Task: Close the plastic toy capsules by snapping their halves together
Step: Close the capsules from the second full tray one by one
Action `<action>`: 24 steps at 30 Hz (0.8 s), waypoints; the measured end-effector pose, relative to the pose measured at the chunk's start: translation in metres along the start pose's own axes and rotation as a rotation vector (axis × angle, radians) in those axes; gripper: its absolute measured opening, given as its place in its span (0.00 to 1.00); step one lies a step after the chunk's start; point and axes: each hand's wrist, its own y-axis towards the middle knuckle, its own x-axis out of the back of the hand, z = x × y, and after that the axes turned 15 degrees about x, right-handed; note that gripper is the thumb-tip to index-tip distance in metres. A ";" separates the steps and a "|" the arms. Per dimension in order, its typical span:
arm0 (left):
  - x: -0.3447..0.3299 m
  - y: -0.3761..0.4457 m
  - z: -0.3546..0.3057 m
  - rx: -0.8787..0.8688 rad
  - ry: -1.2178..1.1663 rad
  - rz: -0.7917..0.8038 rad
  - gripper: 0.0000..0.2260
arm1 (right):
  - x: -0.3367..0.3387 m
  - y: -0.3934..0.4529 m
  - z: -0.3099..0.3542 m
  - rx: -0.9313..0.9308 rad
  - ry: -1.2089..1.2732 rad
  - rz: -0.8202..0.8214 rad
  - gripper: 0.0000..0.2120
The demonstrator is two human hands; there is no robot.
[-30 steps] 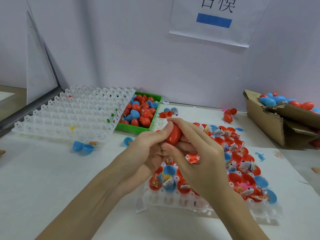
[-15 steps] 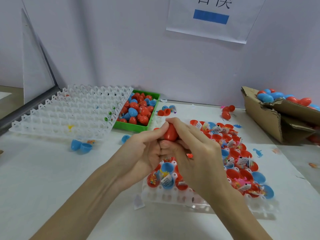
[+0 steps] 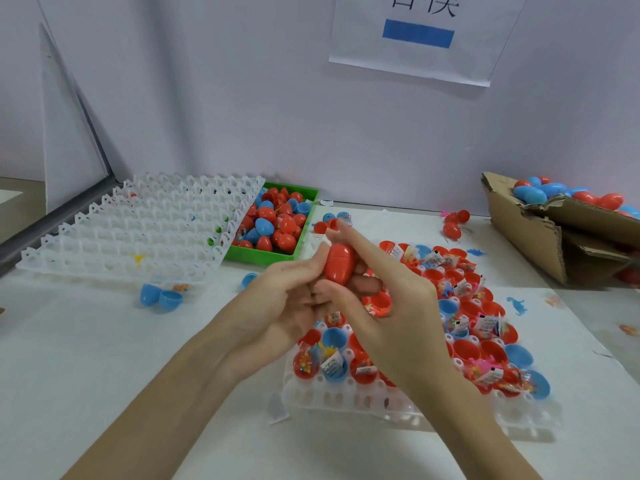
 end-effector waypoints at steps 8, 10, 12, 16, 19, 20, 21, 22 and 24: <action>-0.002 -0.003 0.002 0.031 -0.074 0.184 0.22 | 0.000 0.002 0.014 -0.057 0.230 -0.069 0.18; -0.003 -0.003 0.003 0.040 -0.078 0.183 0.22 | 0.000 0.002 0.012 -0.042 0.201 -0.059 0.18; -0.005 -0.003 0.004 0.052 -0.092 0.166 0.22 | 0.001 0.003 0.010 -0.023 0.169 -0.041 0.17; -0.005 -0.003 0.004 0.155 -0.213 0.236 0.20 | 0.008 0.002 0.001 0.008 0.044 0.042 0.15; -0.005 -0.001 0.004 0.160 -0.107 0.169 0.23 | 0.009 0.000 -0.006 -0.011 -0.010 0.106 0.18; -0.004 0.002 0.006 0.127 -0.049 0.074 0.25 | 0.009 -0.001 -0.008 -0.006 -0.038 0.123 0.20; -0.004 0.004 0.007 0.090 0.012 -0.021 0.27 | 0.008 -0.001 -0.009 0.007 -0.065 0.136 0.21; -0.004 0.006 0.009 0.060 0.055 -0.074 0.28 | 0.007 -0.002 -0.010 0.019 -0.085 0.141 0.23; -0.003 0.007 0.009 0.039 0.047 -0.064 0.23 | 0.005 -0.002 -0.008 0.003 -0.068 0.119 0.26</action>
